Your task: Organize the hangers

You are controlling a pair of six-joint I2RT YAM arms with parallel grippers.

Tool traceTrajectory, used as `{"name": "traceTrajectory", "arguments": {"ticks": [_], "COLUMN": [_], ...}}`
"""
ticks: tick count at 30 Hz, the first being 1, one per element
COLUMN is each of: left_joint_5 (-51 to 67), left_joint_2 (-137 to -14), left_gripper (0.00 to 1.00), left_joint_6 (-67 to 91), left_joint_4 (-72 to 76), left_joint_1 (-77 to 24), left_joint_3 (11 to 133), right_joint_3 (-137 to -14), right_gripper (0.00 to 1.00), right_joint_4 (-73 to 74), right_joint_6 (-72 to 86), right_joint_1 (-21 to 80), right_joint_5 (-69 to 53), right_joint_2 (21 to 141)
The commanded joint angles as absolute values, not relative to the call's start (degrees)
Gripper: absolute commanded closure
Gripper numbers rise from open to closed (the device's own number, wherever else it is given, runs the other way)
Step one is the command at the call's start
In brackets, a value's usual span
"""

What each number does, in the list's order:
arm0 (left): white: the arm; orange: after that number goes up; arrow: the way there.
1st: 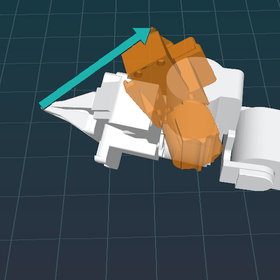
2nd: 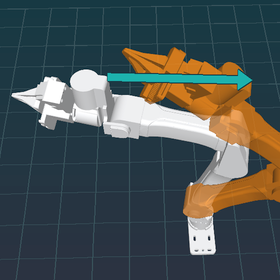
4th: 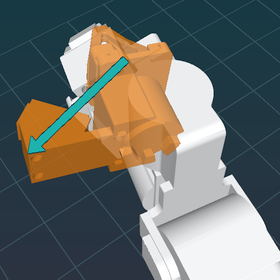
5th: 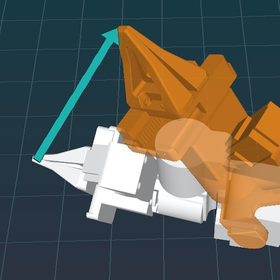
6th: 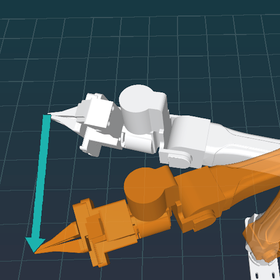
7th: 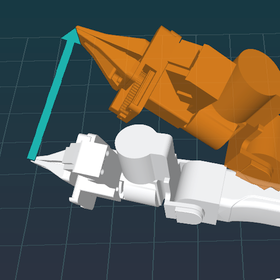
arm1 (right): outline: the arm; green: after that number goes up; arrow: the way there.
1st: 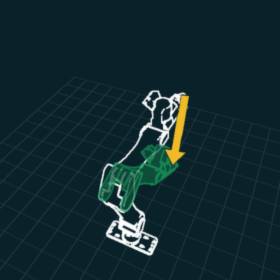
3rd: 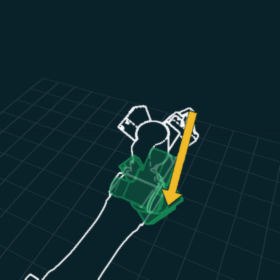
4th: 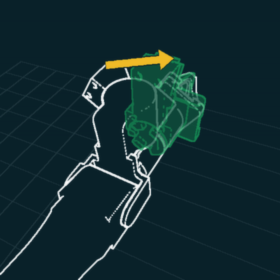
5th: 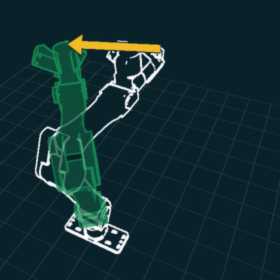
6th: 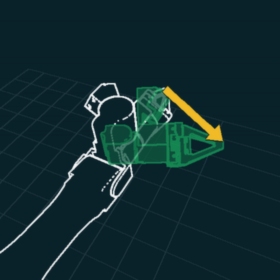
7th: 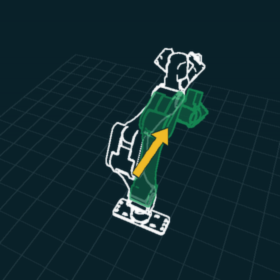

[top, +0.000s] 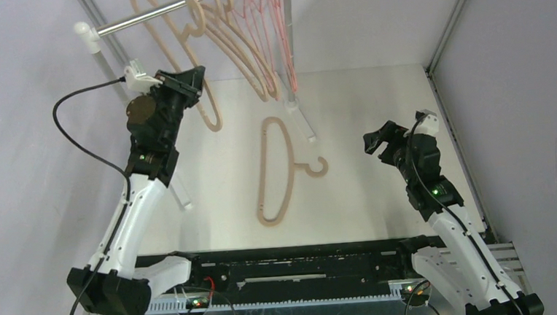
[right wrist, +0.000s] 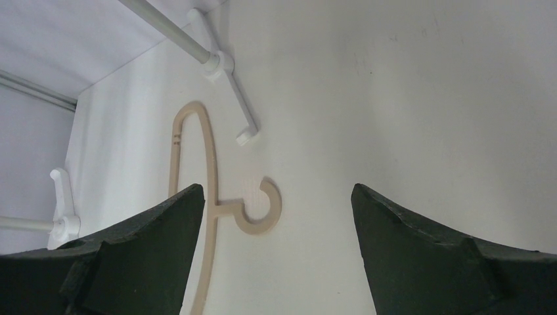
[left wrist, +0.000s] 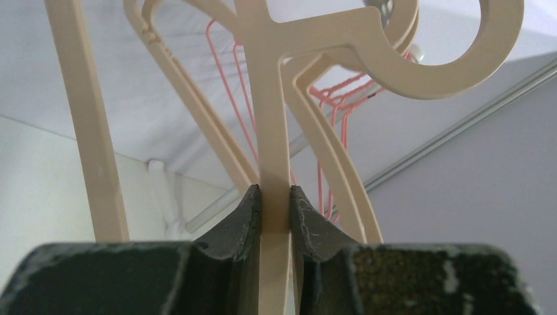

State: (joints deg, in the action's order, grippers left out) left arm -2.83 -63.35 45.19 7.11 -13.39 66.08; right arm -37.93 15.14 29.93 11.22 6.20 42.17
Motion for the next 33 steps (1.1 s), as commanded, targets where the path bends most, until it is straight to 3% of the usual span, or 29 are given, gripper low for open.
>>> {"name": "traceTrajectory", "arguments": {"ticks": [1,33], "left_joint_5": [0.0,-0.65], "left_joint_2": [-65.77,-80.93], "left_gripper": [1.0,1.0], "left_joint_6": [48.72,57.34], "left_joint_4": [14.26,20.33], "left_joint_1": [-11.45,-7.19], "left_joint_3": [71.86,73.57], "right_joint_3": [-40.71,-39.57], "right_gripper": [0.08,0.0], "right_joint_4": [14.72,15.32], "right_joint_6": [29.51,28.95], "right_joint_1": [10.99,10.9], "right_joint_5": [6.5,6.49], "right_joint_2": [41.66,41.05]}}
